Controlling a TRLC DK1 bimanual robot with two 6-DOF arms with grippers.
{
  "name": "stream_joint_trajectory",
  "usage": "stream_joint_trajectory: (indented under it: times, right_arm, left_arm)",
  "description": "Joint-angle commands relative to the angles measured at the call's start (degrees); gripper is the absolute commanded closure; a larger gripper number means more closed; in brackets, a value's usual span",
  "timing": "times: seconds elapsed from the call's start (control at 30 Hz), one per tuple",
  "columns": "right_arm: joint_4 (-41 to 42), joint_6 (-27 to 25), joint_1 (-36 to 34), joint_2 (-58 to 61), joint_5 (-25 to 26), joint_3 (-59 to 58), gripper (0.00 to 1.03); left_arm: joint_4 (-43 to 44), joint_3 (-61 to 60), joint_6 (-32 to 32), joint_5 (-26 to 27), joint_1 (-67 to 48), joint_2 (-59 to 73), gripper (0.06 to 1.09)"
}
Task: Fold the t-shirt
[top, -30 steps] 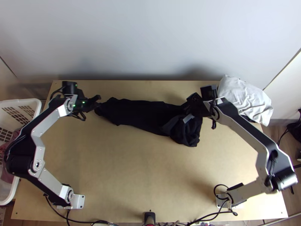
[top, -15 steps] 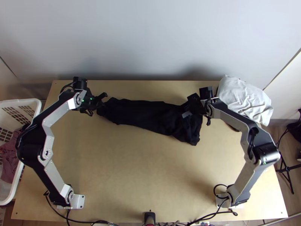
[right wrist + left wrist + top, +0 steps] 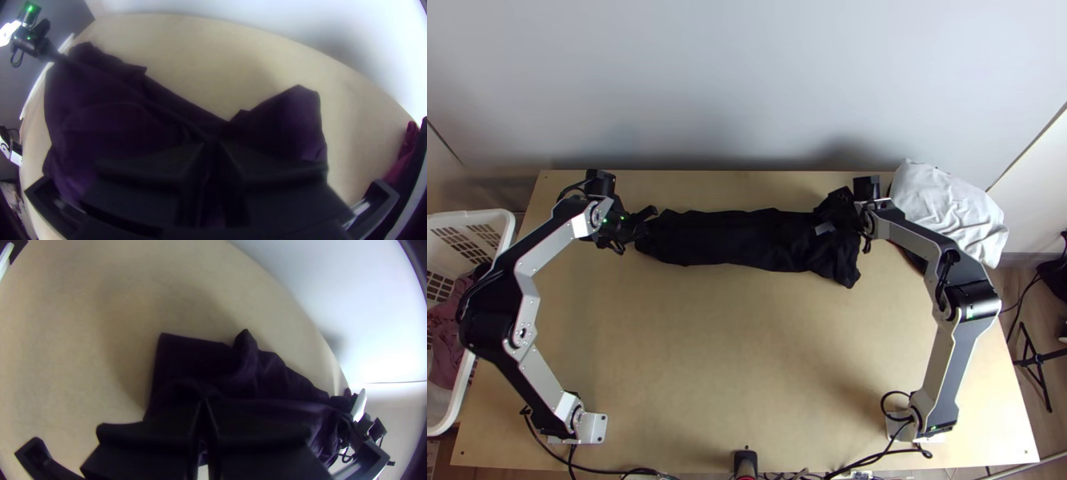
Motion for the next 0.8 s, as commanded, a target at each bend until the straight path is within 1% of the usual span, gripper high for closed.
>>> stream_joint_trajectory:
  times: [0.0,0.03,0.07,0.1,0.17,0.2,0.23,0.3,0.43,0.57,0.67,0.77]
  right_arm:
    - [-4.01,2.89,1.04,-0.92,0.12,1.82,0.20]
    - [-5.42,3.07,1.12,-1.88,0.12,1.82,0.12]
    - [-6.47,3.68,1.12,-2.85,0.12,1.73,0.04]
    - [-7.35,5.00,1.21,-3.82,0.12,1.64,0.04]
    - [-11.83,6.23,1.56,-6.54,0.03,1.56,0.04]
    - [-13.50,6.59,1.65,-8.30,0.03,1.38,0.04]
    - [-15.26,7.20,1.74,-10.41,0.03,0.59,0.04]
    - [-15.88,7.38,2.00,-15.51,0.03,-2.49,0.04]
    - [-15.88,8.26,2.35,-27.02,-0.23,-8.11,0.04]
    - [-16.67,9.66,1.83,-38.01,-1.55,-9.87,0.04]
    - [-18.16,10.36,1.74,-43.10,-1.64,-9.96,0.04]
    - [-19.92,10.36,2.09,-45.13,-1.55,-10.04,0.04]
  left_arm:
    - [-0.62,-3.28,0.52,0.11,-0.45,-4.45,1.00]
    - [-1.06,-3.37,0.43,0.55,-0.54,-4.80,0.86]
    - [-1.50,-3.55,0.34,0.90,-0.62,-5.24,0.69]
    - [-1.50,-3.90,0.34,1.34,-0.71,-5.77,0.54]
    - [-1.41,-4.34,-0.27,1.34,-0.80,-6.83,0.28]
    - [-1.41,-4.42,-0.45,1.34,-0.71,-7.27,0.20]
    - [-1.41,-4.42,-0.80,1.34,-0.71,-7.62,0.16]
    - [-1.41,-4.42,-1.33,1.34,-0.36,-8.06,0.13]
    - [-1.32,-5.65,-0.98,1.34,0.43,-8.32,0.13]
    - [-1.41,-7.59,-0.45,1.25,3.42,-9.11,0.13]
    - [-1.59,-9.26,1.04,1.34,7.64,-10.34,0.13]
    - [-1.50,-10.40,3.33,2.39,11.86,-10.96,0.12]
